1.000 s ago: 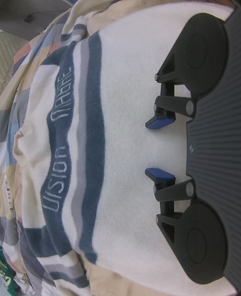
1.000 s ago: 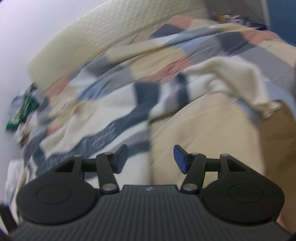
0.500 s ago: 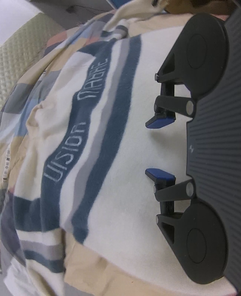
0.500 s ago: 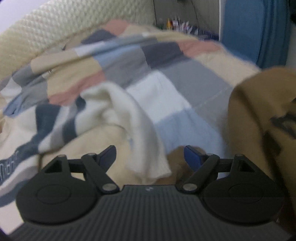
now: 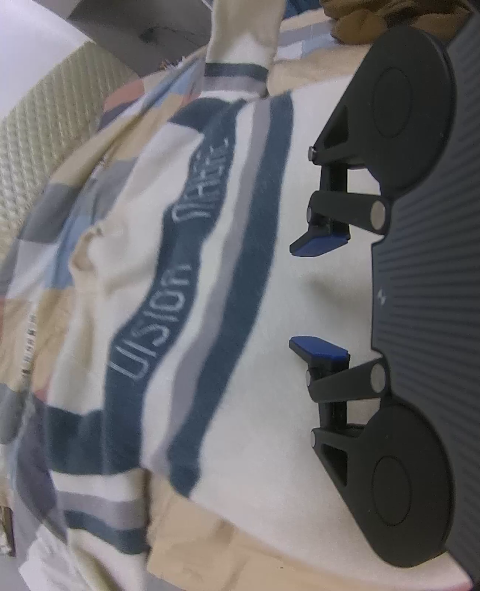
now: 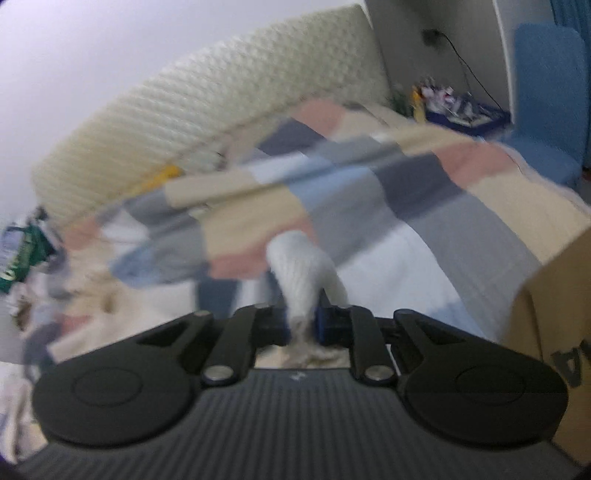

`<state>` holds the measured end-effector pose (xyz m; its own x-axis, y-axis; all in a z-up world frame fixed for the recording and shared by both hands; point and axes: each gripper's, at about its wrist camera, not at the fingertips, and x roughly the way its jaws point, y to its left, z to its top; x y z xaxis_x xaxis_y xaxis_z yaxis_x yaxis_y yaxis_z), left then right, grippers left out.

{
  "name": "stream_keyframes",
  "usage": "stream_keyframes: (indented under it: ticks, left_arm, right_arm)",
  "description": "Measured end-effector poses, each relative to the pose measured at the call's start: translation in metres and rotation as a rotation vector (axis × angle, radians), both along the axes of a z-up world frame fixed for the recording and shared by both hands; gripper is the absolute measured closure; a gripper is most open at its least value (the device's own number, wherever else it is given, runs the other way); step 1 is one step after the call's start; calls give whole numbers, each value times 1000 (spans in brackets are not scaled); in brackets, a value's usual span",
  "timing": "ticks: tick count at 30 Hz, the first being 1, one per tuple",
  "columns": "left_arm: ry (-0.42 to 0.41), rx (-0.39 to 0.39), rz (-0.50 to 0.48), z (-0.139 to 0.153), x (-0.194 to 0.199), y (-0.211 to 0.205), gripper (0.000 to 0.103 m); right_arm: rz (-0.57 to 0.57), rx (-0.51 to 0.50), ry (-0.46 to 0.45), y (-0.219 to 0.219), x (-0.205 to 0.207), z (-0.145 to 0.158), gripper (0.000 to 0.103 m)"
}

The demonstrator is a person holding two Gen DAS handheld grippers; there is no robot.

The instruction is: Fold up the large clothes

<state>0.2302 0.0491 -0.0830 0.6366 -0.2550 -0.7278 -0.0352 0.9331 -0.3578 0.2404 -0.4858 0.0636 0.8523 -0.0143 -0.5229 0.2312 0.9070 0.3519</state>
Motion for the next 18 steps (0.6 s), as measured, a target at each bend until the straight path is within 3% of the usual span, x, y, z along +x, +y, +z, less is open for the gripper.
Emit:
stream_keyframes:
  ticks: [5, 9, 13, 18]
  left_arm:
    - [-51, -18, 31, 14, -10, 12, 49]
    - [-71, -69, 87, 24, -16, 36, 49]
    - [-108, -131, 169, 36, -30, 72, 49]
    - [-135, -177, 273, 42, -43, 115, 49]
  right_arm:
    - [162, -49, -84, 75, -13, 79, 88]
    - [339, -103, -136, 167, -18, 115, 88]
    - [517, -169, -126, 265, -12, 107, 88]
    - [630, -188, -20, 361, 11, 41, 87]
